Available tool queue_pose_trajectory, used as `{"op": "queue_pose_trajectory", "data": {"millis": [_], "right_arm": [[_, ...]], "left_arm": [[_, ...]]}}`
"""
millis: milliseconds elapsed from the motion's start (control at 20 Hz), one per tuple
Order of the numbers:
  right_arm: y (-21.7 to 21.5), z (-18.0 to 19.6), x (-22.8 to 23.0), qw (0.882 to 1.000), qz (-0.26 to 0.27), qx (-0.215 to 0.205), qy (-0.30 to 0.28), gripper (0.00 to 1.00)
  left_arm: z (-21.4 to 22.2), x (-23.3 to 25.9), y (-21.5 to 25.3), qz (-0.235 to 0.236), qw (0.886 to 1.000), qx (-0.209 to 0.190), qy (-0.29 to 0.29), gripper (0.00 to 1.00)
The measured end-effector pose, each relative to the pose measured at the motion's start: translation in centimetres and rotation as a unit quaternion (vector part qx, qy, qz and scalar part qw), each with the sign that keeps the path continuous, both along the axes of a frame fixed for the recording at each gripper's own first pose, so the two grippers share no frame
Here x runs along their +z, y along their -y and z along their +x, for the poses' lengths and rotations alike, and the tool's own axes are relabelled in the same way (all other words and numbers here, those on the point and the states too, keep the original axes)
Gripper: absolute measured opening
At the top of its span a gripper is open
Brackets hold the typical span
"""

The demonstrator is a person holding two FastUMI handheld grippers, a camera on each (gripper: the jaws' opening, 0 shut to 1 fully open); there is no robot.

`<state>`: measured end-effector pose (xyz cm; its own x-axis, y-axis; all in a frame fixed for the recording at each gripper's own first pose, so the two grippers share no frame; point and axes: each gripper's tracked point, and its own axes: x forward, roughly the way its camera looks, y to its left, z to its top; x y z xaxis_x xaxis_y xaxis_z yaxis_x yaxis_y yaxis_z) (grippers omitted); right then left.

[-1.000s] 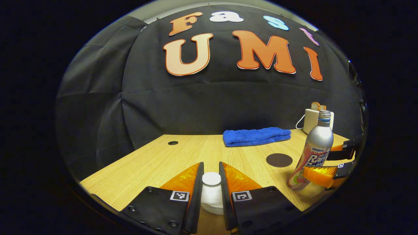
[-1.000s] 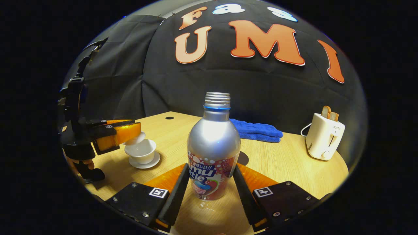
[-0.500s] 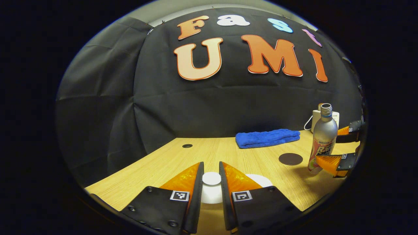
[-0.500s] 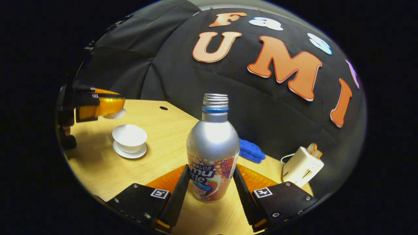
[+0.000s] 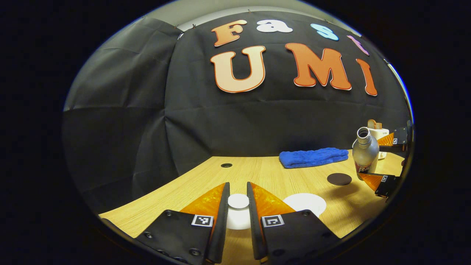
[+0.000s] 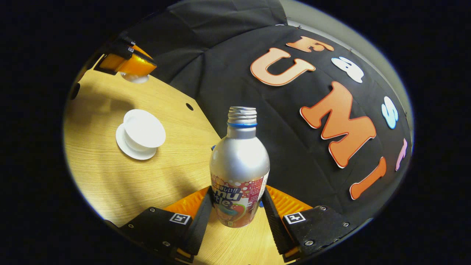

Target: Open the teacup lid with one hand, grasp the water bottle and pour water into the teacup with the other hand; after pouring, place the water bottle on the coaster and then close the teacup lid.

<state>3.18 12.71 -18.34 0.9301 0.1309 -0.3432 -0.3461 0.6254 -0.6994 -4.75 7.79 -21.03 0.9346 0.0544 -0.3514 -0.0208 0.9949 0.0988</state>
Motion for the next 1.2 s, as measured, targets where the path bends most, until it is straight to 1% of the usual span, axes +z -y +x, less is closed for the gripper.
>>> {"op": "queue_pose_trajectory", "data": {"millis": [50,100,150,200,250,300,350,500,650,700,750,800,850,900,950,1000,1050,1100,1150,1200], "right_arm": [[-0.4,0.5,0.1,1.0,-0.019,0.005,0.008,0.77],[-0.4,0.6,0.4,0.999,-0.039,0.01,0.019,0.77],[-0.2,0.5,0.8,0.998,-0.06,0.017,0.032,0.77],[-0.3,0.4,1.1,0.995,-0.083,0.026,0.045,0.77],[-0.5,0.7,1.4,0.992,-0.108,0.037,0.058,0.77],[-0.6,0.8,1.8,0.987,-0.133,0.048,0.072,0.77],[-0.7,0.9,2.0,0.983,-0.156,0.057,0.083,0.77],[-0.7,1.3,2.6,0.969,-0.21,0.075,0.104,0.77],[-0.9,1.4,3.1,0.957,-0.247,0.088,0.12,0.77],[-1.0,1.6,3.3,0.953,-0.26,0.091,0.129,0.77],[-1.1,1.8,3.4,0.947,-0.274,0.095,0.139,0.74],[-1.1,1.9,3.8,0.941,-0.289,0.099,0.148,0.77],[-1.4,2.3,4.2,0.934,-0.302,0.105,0.16,0.77],[-1.5,2.5,4.9,0.928,-0.312,0.107,0.172,0.77],[-1.6,2.7,5.2,0.923,-0.321,0.111,0.182,0.77],[-1.6,3.1,5.6,0.918,-0.329,0.113,0.192,0.77],[-1.7,3.6,6.1,0.913,-0.336,0.116,0.201,0.77],[-1.8,3.8,6.6,0.909,-0.341,0.116,0.208,0.77],[-2.0,4.2,7.1,0.905,-0.345,0.12,0.216,0.77],[-2.3,4.4,7.5,0.902,-0.349,0.122,0.222,0.77]], "left_arm": [[-0.1,0.1,-0.4,-0.002,1.0,0.002,0.0,0.34],[-0.3,0.1,-0.7,-0.003,1.0,0.005,0.001,0.3],[-0.4,0.2,-1.0,-0.004,1.0,0.008,0.001,0.3],[-0.4,0.2,-1.5,-0.006,1.0,0.012,0.001,0.34],[-0.5,0.2,-1.8,-0.008,1.0,0.014,0.001,0.34],[-0.7,0.3,-2.1,-0.011,1.0,0.016,0.0,0.3],[-0.6,0.3,-2.3,-0.013,1.0,0.018,0.0,0.34],[-0.7,0.5,-3.3,-0.014,1.0,0.025,0.002,0.34],[-0.9,0.4,-4.0,-0.013,0.999,0.031,0.0,0.34],[-1.0,0.3,-4.3,-0.014,0.999,0.032,0.0,0.3],[-1.0,0.4,-4.4,-0.015,0.999,0.034,-0.001,0.3],[-0.9,0.2,-4.5,-0.017,0.999,0.034,-0.001,0.31],[-0.9,0.3,-4.6,-0.017,0.999,0.035,0.0,0.34],[-0.9,0.3,-4.7,-0.018,0.999,0.036,0.0,0.31],[-1.0,0.3,-4.8,-0.018,0.999,0.036,0.0,0.3],[-0.9,0.4,-4.9,-0.019,0.999,0.037,-0.001,0.34],[-1.0,0.6,-5.0,-0.02,0.999,0.037,0.0,0.3],[-1.1,0.8,-5.1,-0.019,0.999,0.038,0.003,0.34],[-1.0,0.8,-5.3,-0.018,0.999,0.038,0.004,0.31],[-1.0,1.1,-5.4,-0.018,0.999,0.04,0.006,0.34]]}}
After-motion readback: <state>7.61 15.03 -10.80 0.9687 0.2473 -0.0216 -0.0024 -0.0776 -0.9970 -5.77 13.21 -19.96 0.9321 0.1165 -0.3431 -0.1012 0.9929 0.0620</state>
